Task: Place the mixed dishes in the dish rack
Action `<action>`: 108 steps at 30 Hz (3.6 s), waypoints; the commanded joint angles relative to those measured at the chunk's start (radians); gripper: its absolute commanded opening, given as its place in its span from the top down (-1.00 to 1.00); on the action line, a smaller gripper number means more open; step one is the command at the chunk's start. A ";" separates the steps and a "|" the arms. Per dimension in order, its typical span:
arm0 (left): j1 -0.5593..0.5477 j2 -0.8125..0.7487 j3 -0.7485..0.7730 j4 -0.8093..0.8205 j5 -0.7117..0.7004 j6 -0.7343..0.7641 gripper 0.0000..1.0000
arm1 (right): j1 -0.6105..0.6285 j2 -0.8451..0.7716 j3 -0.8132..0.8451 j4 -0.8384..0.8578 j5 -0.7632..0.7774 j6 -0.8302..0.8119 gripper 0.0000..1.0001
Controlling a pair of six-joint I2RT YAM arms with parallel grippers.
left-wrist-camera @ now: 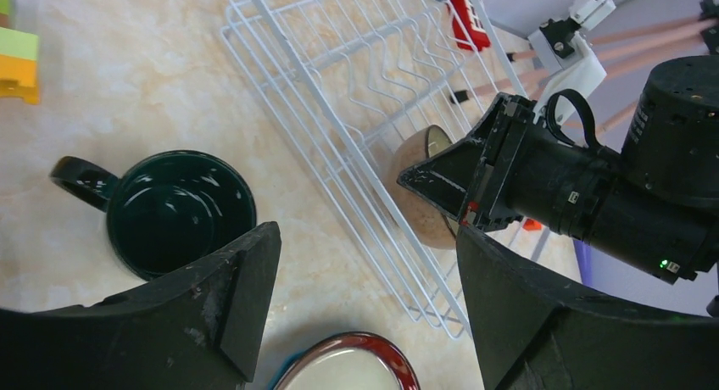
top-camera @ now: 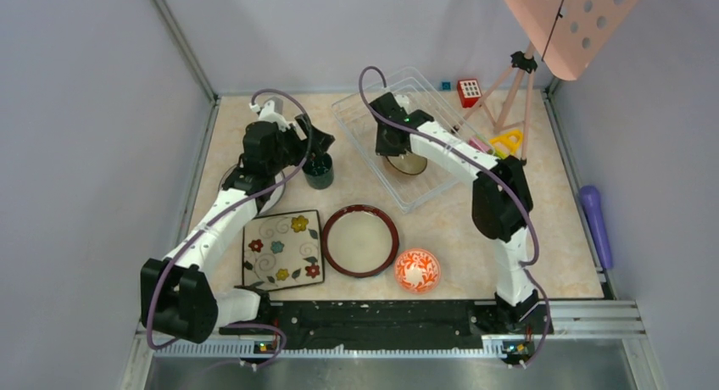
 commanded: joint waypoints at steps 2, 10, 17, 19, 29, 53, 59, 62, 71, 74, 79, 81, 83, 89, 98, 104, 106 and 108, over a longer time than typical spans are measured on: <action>0.003 0.008 -0.017 0.158 0.170 0.007 -0.61 | -0.053 -0.271 -0.155 0.159 -0.086 -0.003 1.00; -0.086 0.022 -0.043 0.324 0.171 0.108 -0.64 | -0.309 -0.576 -0.650 0.778 -0.629 0.258 1.00; -0.100 0.057 -0.001 0.313 0.190 0.199 -0.75 | -0.412 -0.594 -0.823 1.207 -0.886 0.530 1.00; -0.101 0.048 -0.002 0.304 0.183 0.250 -0.77 | -0.423 -0.599 -0.851 1.304 -0.901 0.576 1.00; -0.226 0.036 -0.062 0.434 0.120 0.531 -0.96 | -0.438 -0.582 -1.007 1.778 -0.848 0.895 1.00; -0.364 0.167 -0.032 0.576 0.159 0.788 -0.97 | -0.440 -0.717 -1.161 1.894 -0.698 1.068 1.00; -0.392 0.208 -0.016 0.633 0.150 0.800 -0.97 | -0.439 -0.717 -1.181 1.926 -0.684 1.112 1.00; -0.419 0.240 0.000 0.646 0.098 0.832 -0.97 | -0.426 -0.731 -1.204 1.932 -0.639 1.120 1.00; -0.465 0.318 0.021 0.761 -0.010 0.853 -0.97 | -0.384 -0.691 -1.212 2.011 -0.576 1.169 1.00; -0.476 0.339 0.035 0.765 -0.020 0.865 -0.97 | -0.377 -0.682 -1.209 2.017 -0.572 1.173 1.00; -0.501 0.355 0.045 0.775 -0.065 0.909 -0.97 | -0.368 -0.678 -1.226 2.034 -0.546 1.184 1.00; -0.511 0.360 0.046 0.782 -0.077 0.921 -0.97 | -0.366 -0.678 -1.233 2.043 -0.532 1.188 1.00; -0.518 0.362 0.047 0.785 -0.065 0.920 -0.97 | -0.366 -0.670 -1.234 2.059 -0.526 1.194 1.00; -0.519 0.346 0.034 0.790 0.026 0.904 -0.97 | -0.366 -0.631 -1.221 2.084 -0.550 1.219 1.00; -0.534 0.373 0.066 0.736 0.008 0.969 -0.97 | -0.355 -0.639 -1.239 2.082 -0.499 1.229 1.00; -0.549 0.389 0.087 0.704 -0.058 1.010 -0.96 | -0.347 -0.636 -1.247 2.082 -0.481 1.235 1.00; -0.550 0.393 0.091 0.699 -0.074 1.014 -0.91 | -0.348 -0.631 -1.247 2.087 -0.480 1.236 1.00; -0.551 0.395 0.099 0.690 -0.082 1.018 -0.72 | -0.346 -0.627 -1.249 2.093 -0.480 1.238 1.00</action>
